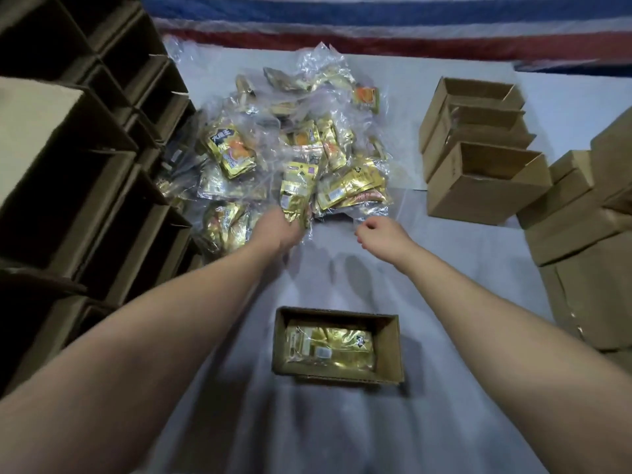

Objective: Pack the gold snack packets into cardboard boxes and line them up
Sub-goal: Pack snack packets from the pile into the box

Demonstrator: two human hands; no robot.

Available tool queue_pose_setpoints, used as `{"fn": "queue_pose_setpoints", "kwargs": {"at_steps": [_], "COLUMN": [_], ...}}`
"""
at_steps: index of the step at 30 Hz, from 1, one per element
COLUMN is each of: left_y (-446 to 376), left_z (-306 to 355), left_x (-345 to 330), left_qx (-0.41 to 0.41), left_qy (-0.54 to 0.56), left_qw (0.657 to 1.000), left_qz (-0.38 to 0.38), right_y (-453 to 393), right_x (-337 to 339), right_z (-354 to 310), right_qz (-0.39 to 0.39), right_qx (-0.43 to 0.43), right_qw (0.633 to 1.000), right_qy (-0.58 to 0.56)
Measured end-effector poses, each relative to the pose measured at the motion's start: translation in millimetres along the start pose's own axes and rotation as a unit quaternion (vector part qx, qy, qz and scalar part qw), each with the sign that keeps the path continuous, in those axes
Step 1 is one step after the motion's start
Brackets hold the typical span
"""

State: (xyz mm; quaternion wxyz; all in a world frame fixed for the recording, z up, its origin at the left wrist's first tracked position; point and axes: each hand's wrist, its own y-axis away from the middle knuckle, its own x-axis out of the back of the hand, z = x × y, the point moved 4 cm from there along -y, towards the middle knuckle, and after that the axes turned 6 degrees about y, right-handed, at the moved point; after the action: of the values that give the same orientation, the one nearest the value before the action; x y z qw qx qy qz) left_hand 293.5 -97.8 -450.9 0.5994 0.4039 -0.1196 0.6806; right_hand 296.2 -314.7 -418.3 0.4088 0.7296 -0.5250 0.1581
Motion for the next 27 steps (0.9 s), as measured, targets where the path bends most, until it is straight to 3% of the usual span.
{"fn": "queue_pose_setpoints", "kwargs": {"at_steps": [7, 13, 16, 18, 22, 24, 27], "left_y": [-58, -73, -69, -62, -23, 0, 32], "left_z": [-9, -9, -11, -10, 8, 22, 47], "left_x": [-46, -52, -48, -46, -28, -17, -1], "left_qx": [0.076, 0.122, 0.111, 0.097, 0.077, 0.038, -0.03], "left_qy": [-0.181, -0.19, -0.124, -0.008, 0.145, 0.166, 0.206], "left_qw": [0.98, 0.972, 0.983, 0.994, 0.984, 0.983, 0.978], "left_qz": [0.024, 0.069, 0.08, 0.058, 0.064, 0.066, 0.032], "right_y": [-26, -37, -39, -38, -33, -28, -17], "right_x": [-13, -19, -22, -24, -20, -15, -7], "right_z": [21, 32, 28, 21, -3, -19, -47], "right_qz": [0.006, 0.002, -0.003, -0.003, 0.02, 0.03, -0.025], "right_qx": [-0.028, -0.04, -0.046, -0.038, -0.017, -0.009, 0.005], "right_qw": [0.999, 0.998, 0.996, 0.995, 0.983, 0.966, 0.922], "right_qy": [-0.036, -0.057, -0.078, -0.095, -0.18, -0.258, -0.386]}}
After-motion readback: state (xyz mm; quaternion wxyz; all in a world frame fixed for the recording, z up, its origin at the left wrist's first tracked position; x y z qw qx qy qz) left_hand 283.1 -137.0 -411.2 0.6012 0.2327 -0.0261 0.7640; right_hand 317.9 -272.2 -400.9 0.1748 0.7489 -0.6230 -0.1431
